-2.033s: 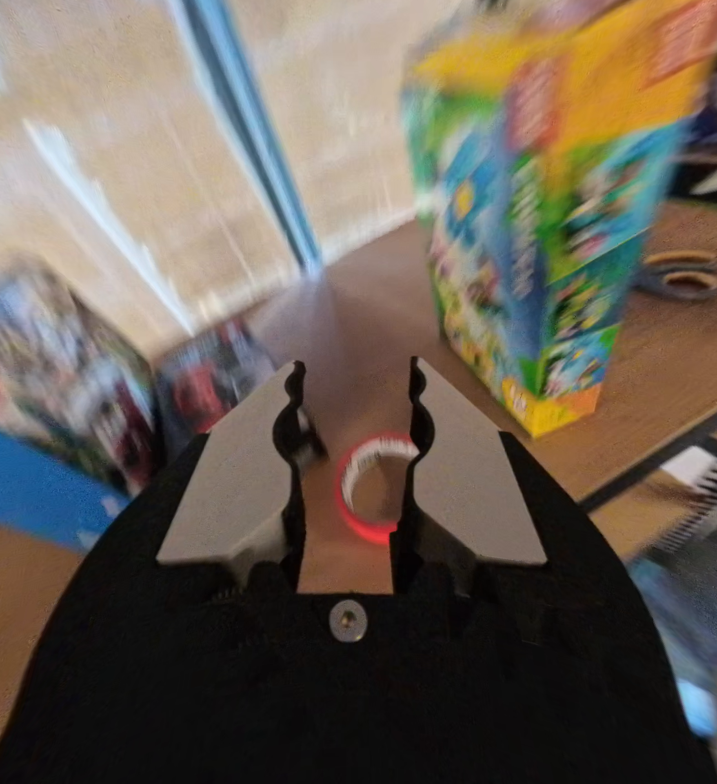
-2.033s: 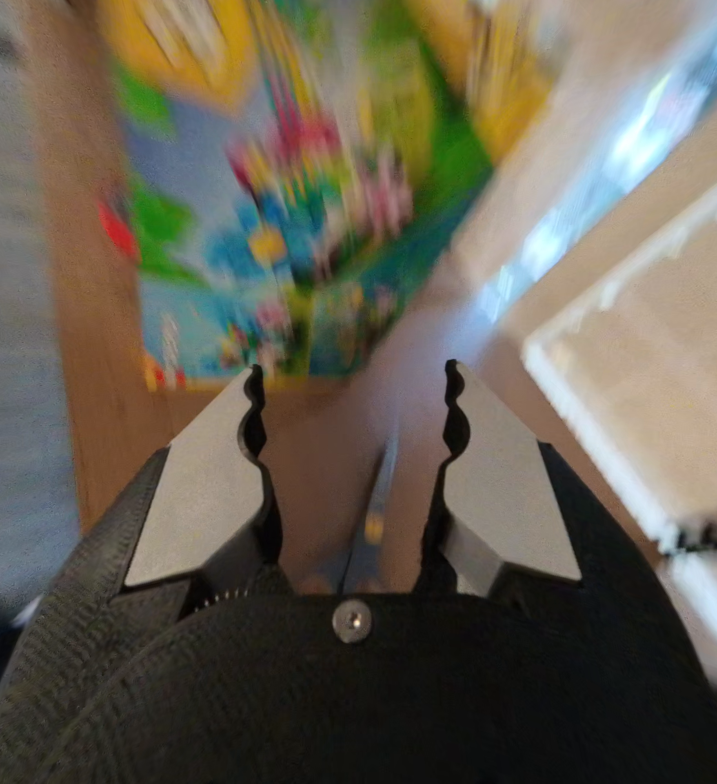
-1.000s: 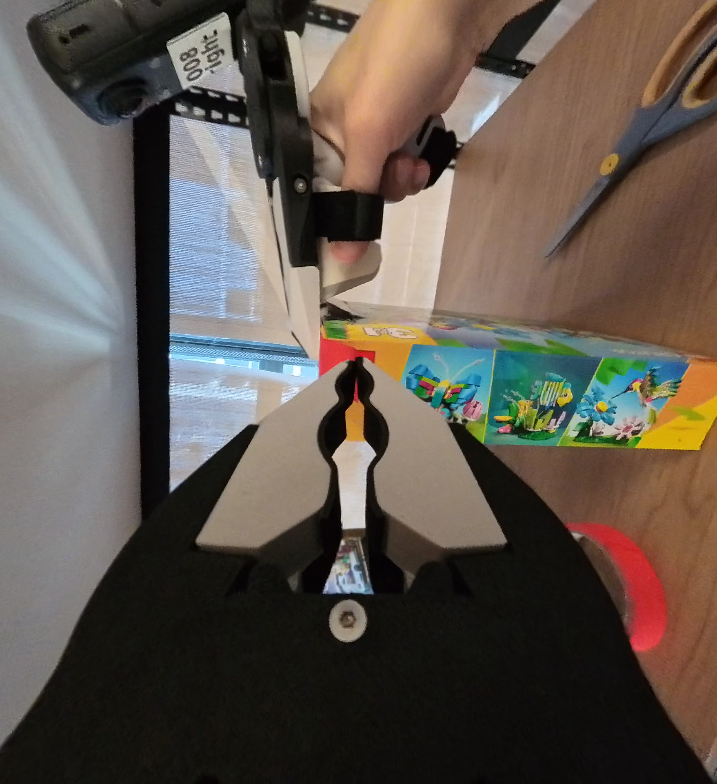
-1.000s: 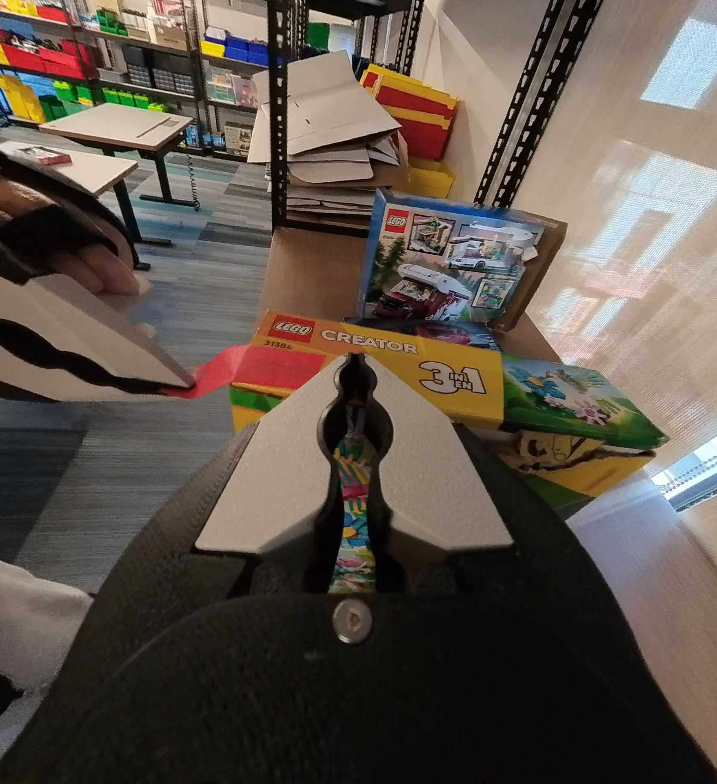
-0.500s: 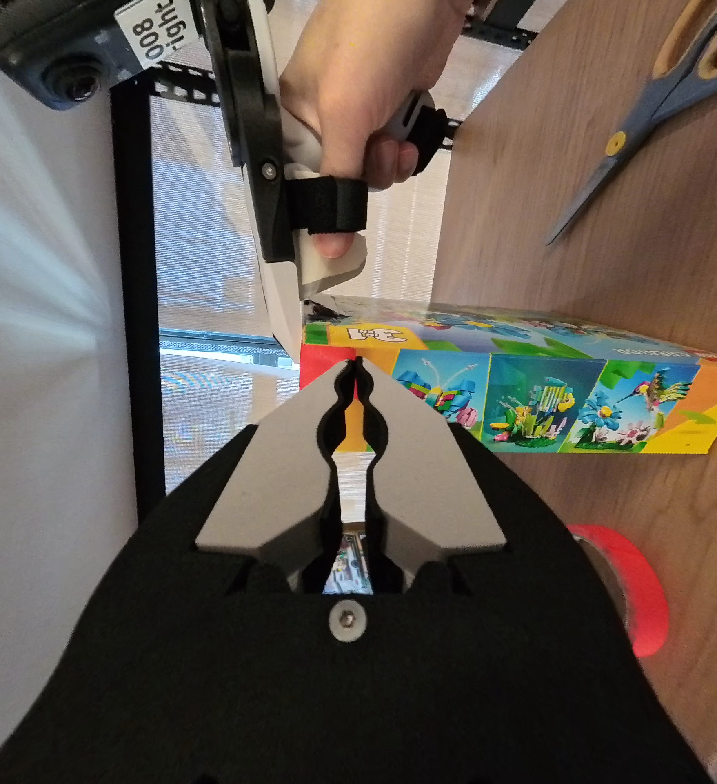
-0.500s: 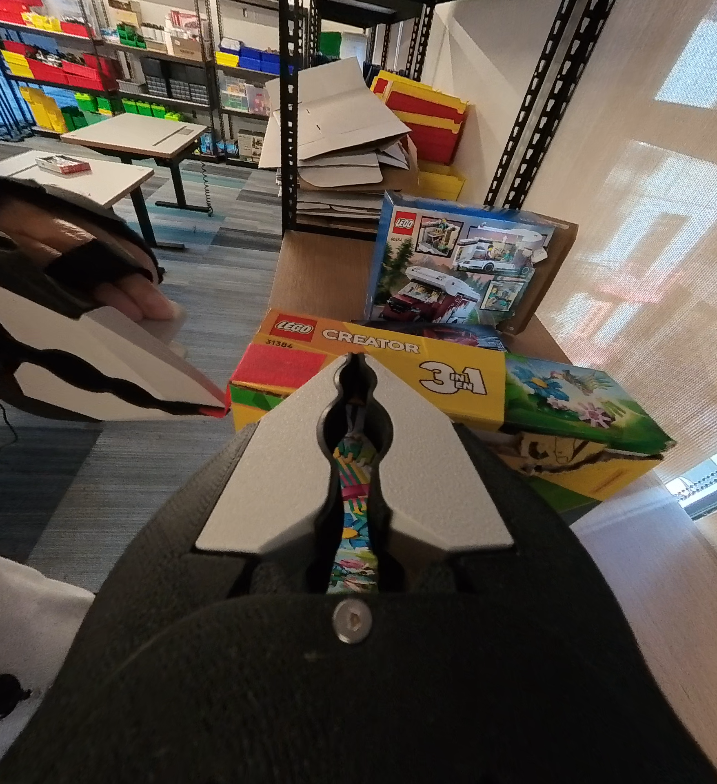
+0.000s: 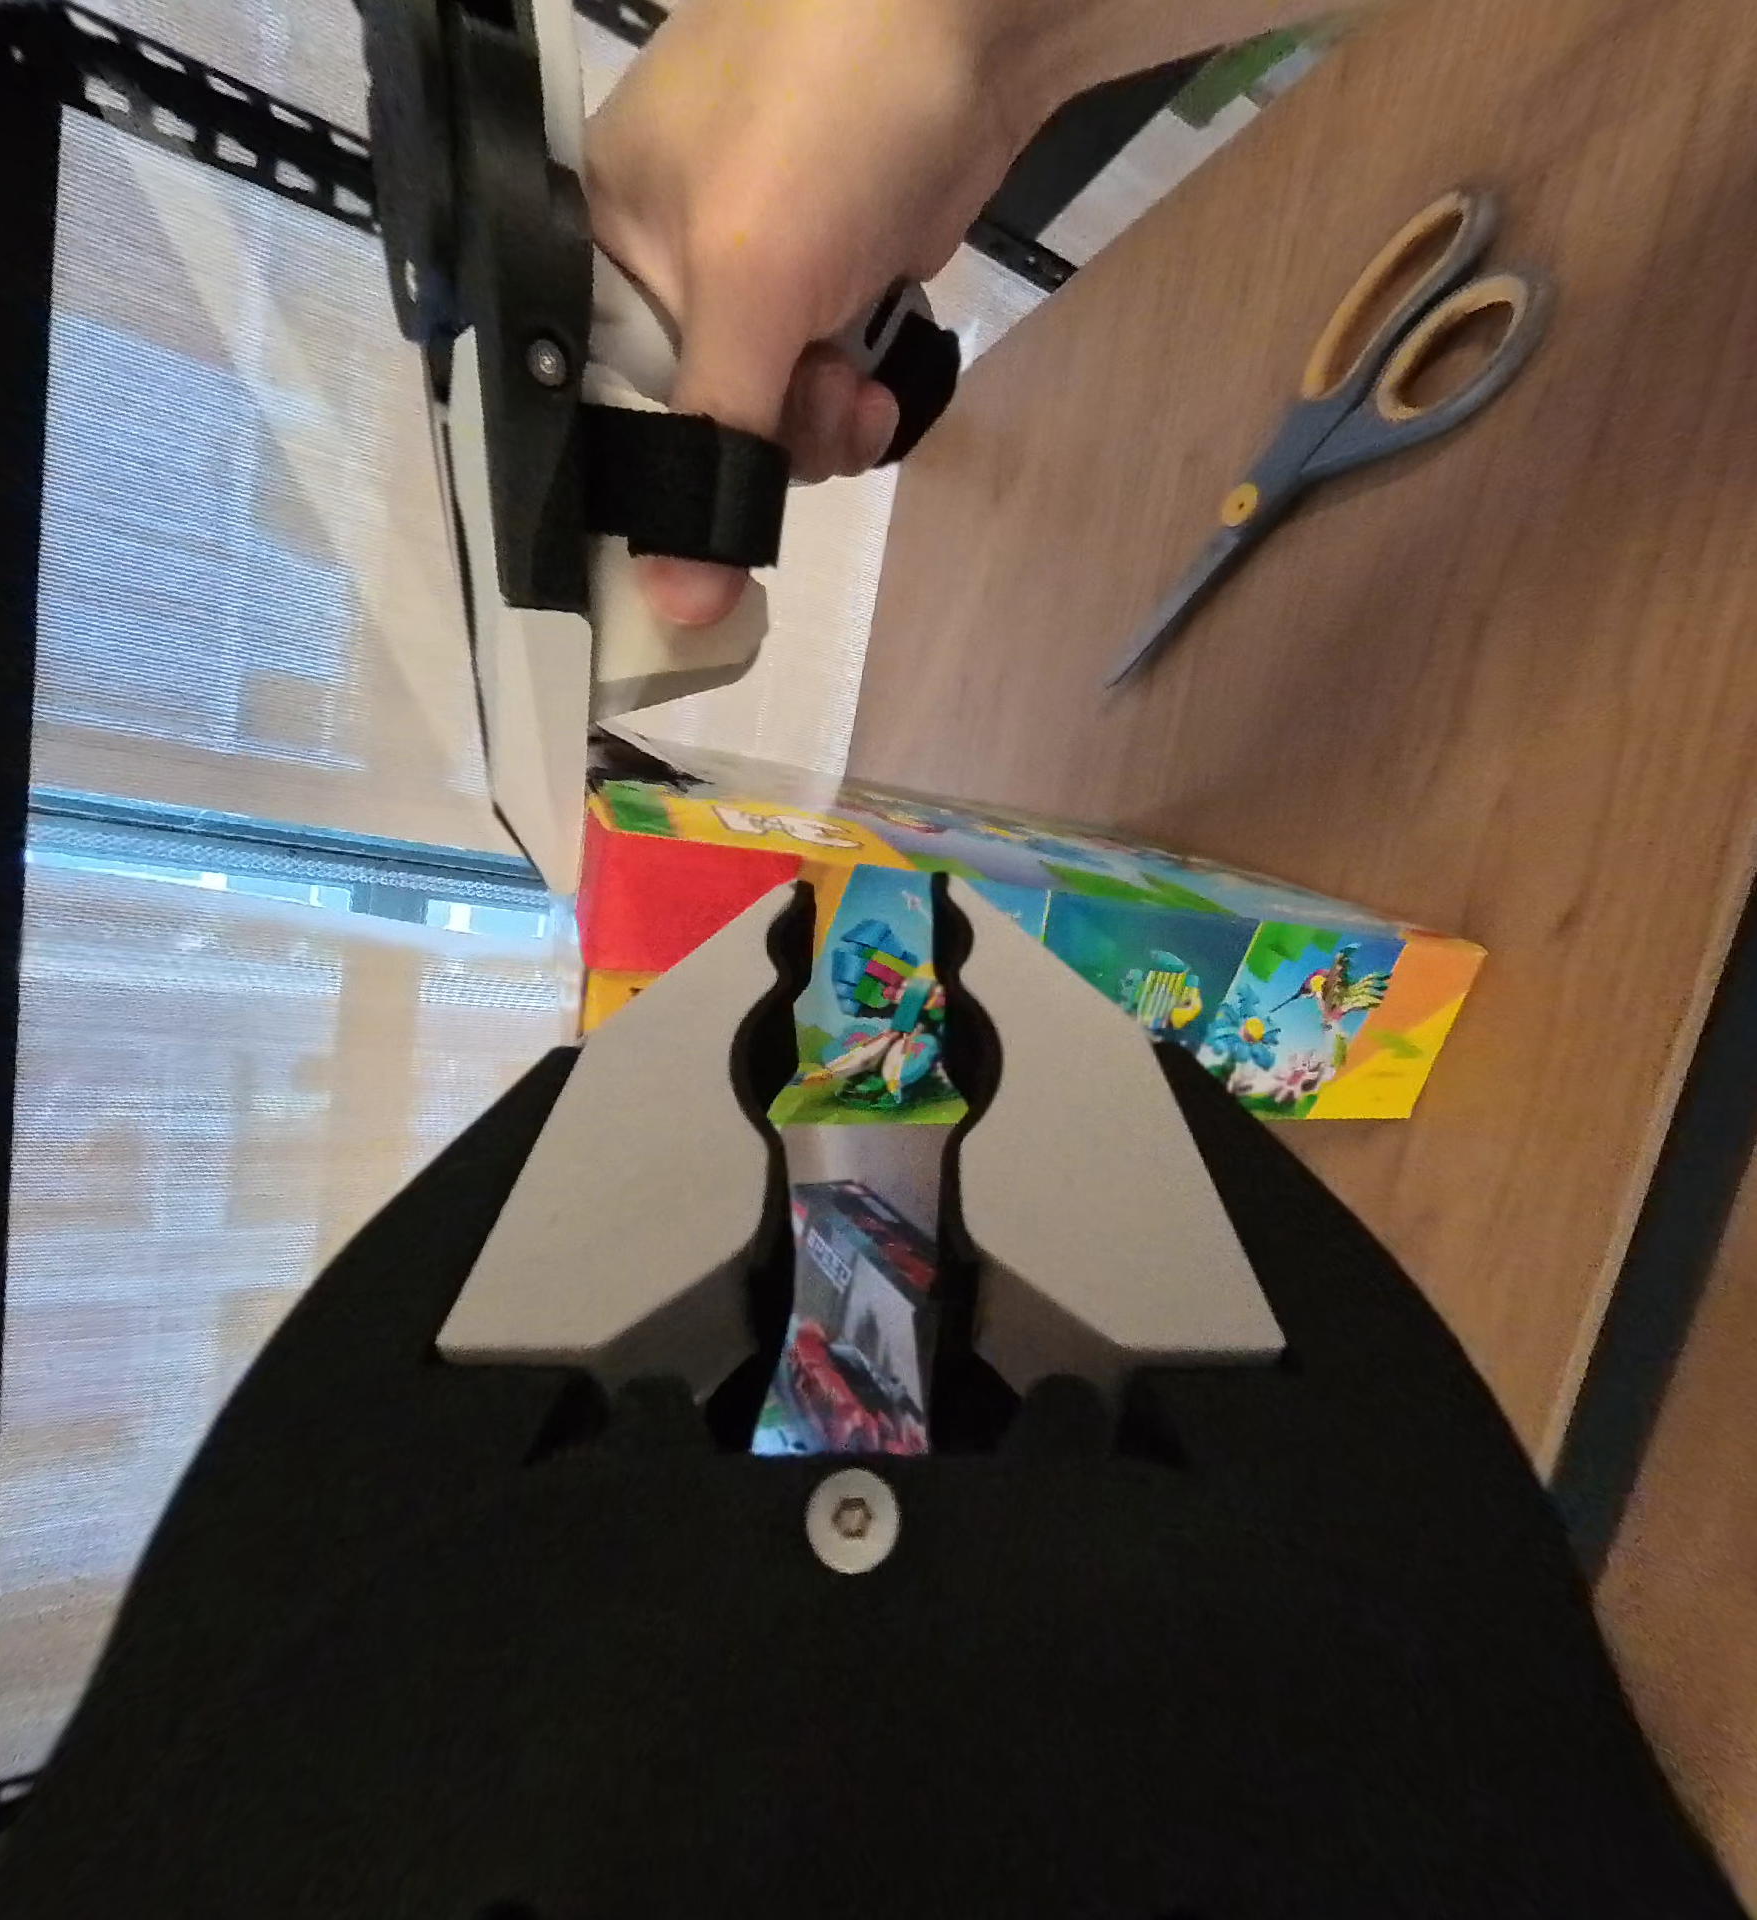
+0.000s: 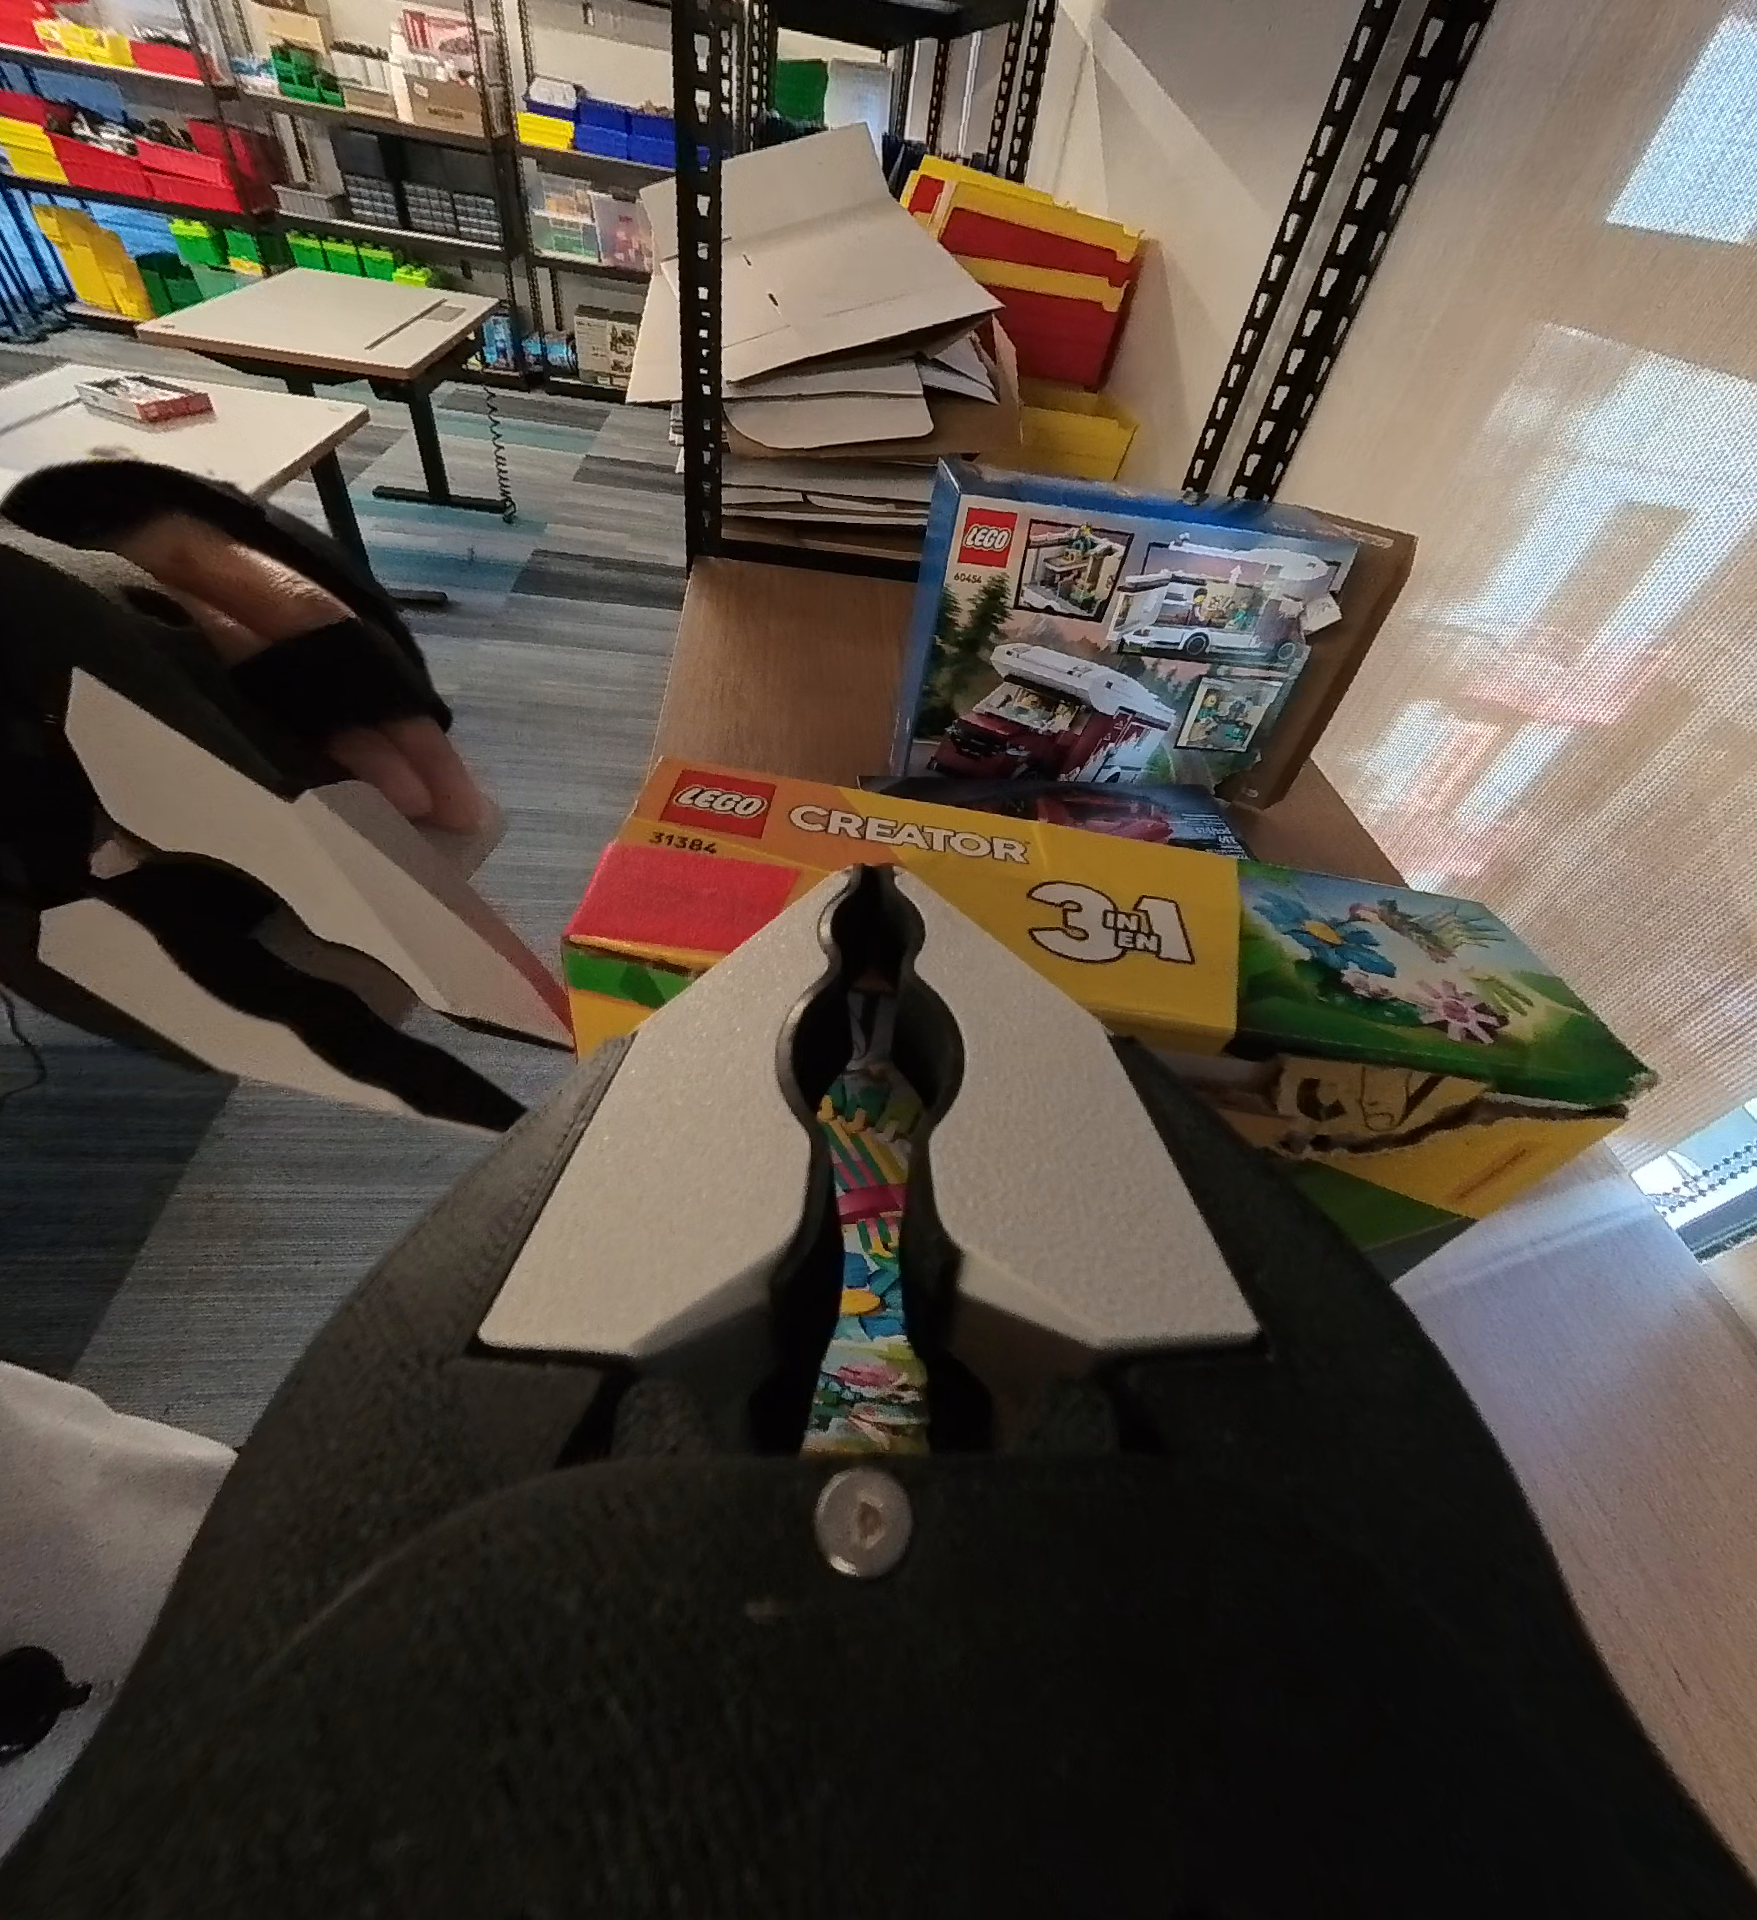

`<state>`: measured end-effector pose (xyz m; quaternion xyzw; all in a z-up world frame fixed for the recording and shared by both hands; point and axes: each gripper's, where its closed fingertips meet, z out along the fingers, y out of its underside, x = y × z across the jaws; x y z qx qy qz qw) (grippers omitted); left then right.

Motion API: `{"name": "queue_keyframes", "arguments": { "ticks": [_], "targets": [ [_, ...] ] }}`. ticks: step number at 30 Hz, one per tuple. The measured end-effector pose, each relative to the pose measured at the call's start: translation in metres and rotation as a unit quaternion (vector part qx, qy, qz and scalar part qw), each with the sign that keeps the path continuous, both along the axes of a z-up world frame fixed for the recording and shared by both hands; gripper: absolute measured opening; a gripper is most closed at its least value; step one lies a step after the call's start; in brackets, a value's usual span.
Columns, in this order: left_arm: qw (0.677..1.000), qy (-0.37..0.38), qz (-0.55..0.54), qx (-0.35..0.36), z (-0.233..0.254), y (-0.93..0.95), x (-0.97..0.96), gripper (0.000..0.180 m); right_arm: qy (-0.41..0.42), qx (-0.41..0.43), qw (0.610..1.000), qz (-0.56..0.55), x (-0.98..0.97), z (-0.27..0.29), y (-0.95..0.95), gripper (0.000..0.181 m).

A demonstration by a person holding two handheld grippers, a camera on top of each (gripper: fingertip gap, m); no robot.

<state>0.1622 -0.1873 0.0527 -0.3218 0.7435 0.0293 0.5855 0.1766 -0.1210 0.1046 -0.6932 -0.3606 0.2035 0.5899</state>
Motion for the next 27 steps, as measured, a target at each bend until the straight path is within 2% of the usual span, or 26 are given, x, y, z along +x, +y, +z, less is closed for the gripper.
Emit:
{"name": "queue_keyframes", "arguments": {
  "ticks": [4, 6, 8, 9, 15, 19, 22, 27],
  "targets": [
    [0.998, 0.03, 0.001, -0.057, -0.014, 0.002, -0.007, 0.025, 0.003, 0.001, 1.0, 0.002, -0.001, 0.0, 0.0, 0.001],
    [0.994, 0.013, -0.036, -0.1, -0.005, -0.006, -0.009, 0.012, 0.002, 0.001, 1.0, 0.002, -0.001, 0.0, 0.0, 0.001],
    [0.978, 0.019, -0.085, -0.192, 0.002, -0.022, -0.011, 0.0, 0.001, 0.003, 1.0, 0.002, 0.0, 0.0, 0.0, 0.001],
    [0.97, 0.026, -0.1, -0.22, 0.004, -0.025, -0.012, 0.0, 0.002, 0.003, 1.0, 0.001, 0.0, 0.0, 0.0, 0.001],
    [0.956, 0.02, -0.099, -0.275, 0.012, -0.003, 0.006, 0.0, 0.011, 0.002, 1.0, 0.006, 0.0, 0.0, 0.0, 0.0],
    [0.916, 0.041, -0.133, -0.376, 0.012, -0.004, 0.005, 0.0, 0.012, 0.002, 1.0, 0.006, 0.0, 0.0, -0.001, 0.001],
    [0.898, 0.053, -0.157, -0.408, 0.009, -0.002, 0.0, 0.0, 0.018, 0.001, 1.0, 0.007, -0.001, 0.0, 0.0, 0.001],
    [0.852, 0.017, -0.197, -0.485, 0.023, 0.001, -0.005, 0.0, 0.031, -0.002, 0.999, 0.015, -0.001, 0.0, 0.0, 0.001]
  ]
}}
